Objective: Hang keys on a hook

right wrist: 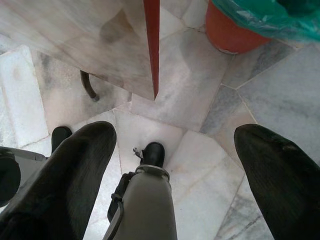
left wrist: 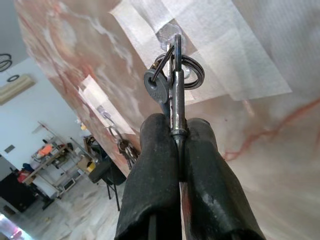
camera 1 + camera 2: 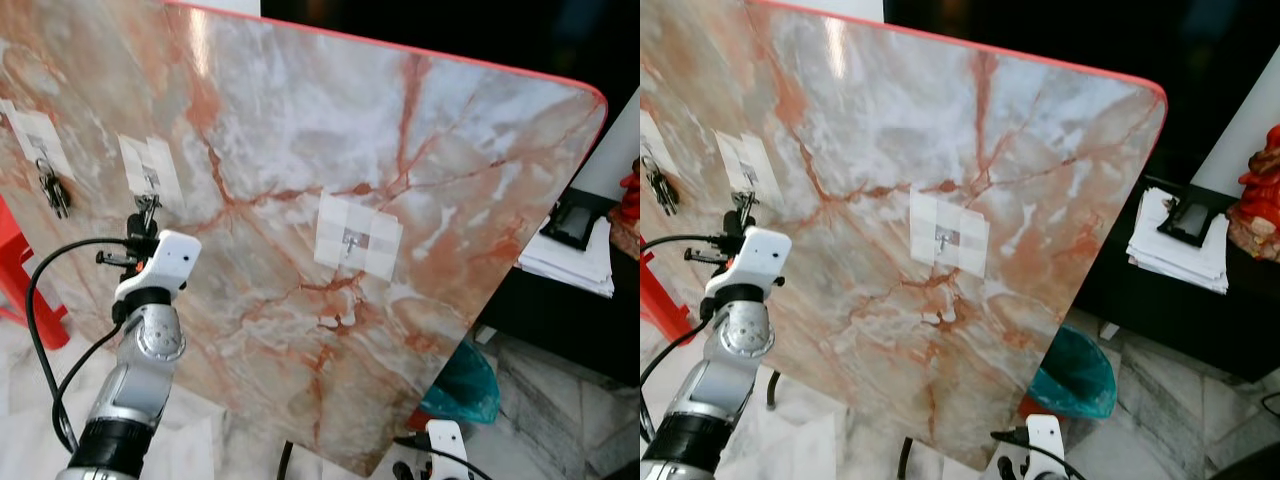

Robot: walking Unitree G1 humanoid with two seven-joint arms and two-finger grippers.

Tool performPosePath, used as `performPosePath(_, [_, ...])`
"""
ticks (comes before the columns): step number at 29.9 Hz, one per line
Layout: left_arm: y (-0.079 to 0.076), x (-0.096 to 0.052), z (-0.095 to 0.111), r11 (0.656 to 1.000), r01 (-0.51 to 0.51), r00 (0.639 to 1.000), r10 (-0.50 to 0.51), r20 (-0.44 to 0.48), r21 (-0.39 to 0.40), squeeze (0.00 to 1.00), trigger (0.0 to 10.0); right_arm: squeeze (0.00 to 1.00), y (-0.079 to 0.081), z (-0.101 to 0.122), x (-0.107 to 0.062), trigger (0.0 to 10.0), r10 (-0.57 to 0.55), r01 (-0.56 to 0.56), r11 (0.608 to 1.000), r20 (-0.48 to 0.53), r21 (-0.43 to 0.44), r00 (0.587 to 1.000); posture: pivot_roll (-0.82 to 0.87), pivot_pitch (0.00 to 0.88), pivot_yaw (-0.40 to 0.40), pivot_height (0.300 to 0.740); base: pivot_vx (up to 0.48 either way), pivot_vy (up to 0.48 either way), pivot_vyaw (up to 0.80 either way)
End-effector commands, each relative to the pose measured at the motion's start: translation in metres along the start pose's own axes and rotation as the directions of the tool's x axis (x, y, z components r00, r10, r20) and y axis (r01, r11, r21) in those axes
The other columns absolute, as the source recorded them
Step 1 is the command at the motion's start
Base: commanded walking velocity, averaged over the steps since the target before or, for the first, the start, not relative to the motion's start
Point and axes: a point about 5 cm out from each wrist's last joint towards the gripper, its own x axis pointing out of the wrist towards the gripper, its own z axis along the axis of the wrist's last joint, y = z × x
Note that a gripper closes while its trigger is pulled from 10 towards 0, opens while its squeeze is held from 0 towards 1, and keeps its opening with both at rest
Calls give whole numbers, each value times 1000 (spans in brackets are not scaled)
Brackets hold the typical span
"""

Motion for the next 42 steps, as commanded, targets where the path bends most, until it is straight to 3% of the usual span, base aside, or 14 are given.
performPosePath(1, [6, 1, 5, 999, -33, 999, 33, 17, 0, 0, 10000, 0, -3, -1, -1, 10000, -6, 6, 1000, -3, 0, 1000, 156, 4, -119, 740, 0, 0, 0])
performPosePath(4, [10, 3, 8, 998, -61, 998, 61, 26, -7, 0, 10000, 0, -3, -1, -1, 10000, -8, 8, 1000, -2, 3, 1000, 154, 4, -119, 740, 0, 0, 0])
performPosePath(7, [1, 2, 19, 980, 76, 996, -65, 66, -182, 0, 10000, 0, -4, 2, -1, 10000, -9, 10, 1000, 11, -18, 1000, 155, 5, -119, 740, 0, 0, 0])
performPosePath(9, [-12, -5, 37, 875, 293, 955, -246, 167, -384, 0, 10000, 0, -6, 10, -1, 10000, -10, 11, 1000, 43, -29, 999, 159, 7, -120, 740, 0, 0, 0])
performPosePath(12, [-20, -26, 60, 747, 560, 821, -445, 357, -358, 0, 10000, 0, -9, 32, -1, 10000, 7, 2, 997, 124, -72, 992, 158, 8, -116, 740, 0, 0, 0])
performPosePath(22, [-3, -50, 68, 585, 721, 690, -563, 454, -370, 0, 10000, 0, -50, 73, -17, 10000, 41, 2, 989, 296, -145, 954, 147, 0, -112, 740, 0, 0, 0])
performPosePath(25, [0, -62, 68, 402, 811, 577, -666, 473, -425, 0, 10000, 0, -52, 92, -22, 10000, 99, -31, 980, 347, -197, 933, 146, 0, -111, 740, 0, 0, 0])
performPosePath(27, [2, -64, 68, 358, 828, 546, -689, 477, -430, 0, 10000, 0, -52, 96, -23, 10000, 118, -42, 976, 358, -213, 926, 146, 0, -109, 740, 0, 0, 0])
performPosePath(30, [16, -66, 60, 221, 877, 425, -772, 473, -427, 0, 10000, 0, -48, 118, -30, 10000, 235, -119, 949, 400, -293, 886, 143, 0, -105, 740, 0, 0, 0])
performPosePath(34, [26, -75, 46, 66, 926, 231, -878, 419, -372, 0, 10000, 0, -42, 125, -39, 10000, 446, -249, 803, 268, -542, 854, 144, 0, -96, 740, 0, 0, 0])
performPosePath(36, [28, -77, 44, 34, 926, 199, -890, 411, -375, 0, 10000, 0, -42, 126, -42, 10000, 485, -284, 765, 227, -578, 845, 145, 0, -95, 740, 0, 0, 0])
performPosePath(38, [27, -84, 40, -45, 939, 98, -916, 388, -341, 0, 10000, 0, -46, 133, -53, 10000, 554, -332, 662, 141, -672, 820, 137, 1, -90, 740, 0, 0, 0])
performPosePath(40, [25, -87, 40, -84, 940, 53, -922, 384, -331, 0, 10000, 0, -47, 138, -60, 10000, 586, -353, 603, 96, -715, 805, 133, 3, -87, 740, 0, 0, 0])
performPosePath(42, [21, -91, 45, -147, 942, -18, -919, 394, -301, 0, 10000, 0, -51, 149, -80, 10000, 632, -383, 491, 17, -783, 775, 127, 2, -85, 740, 0, 0, 0])
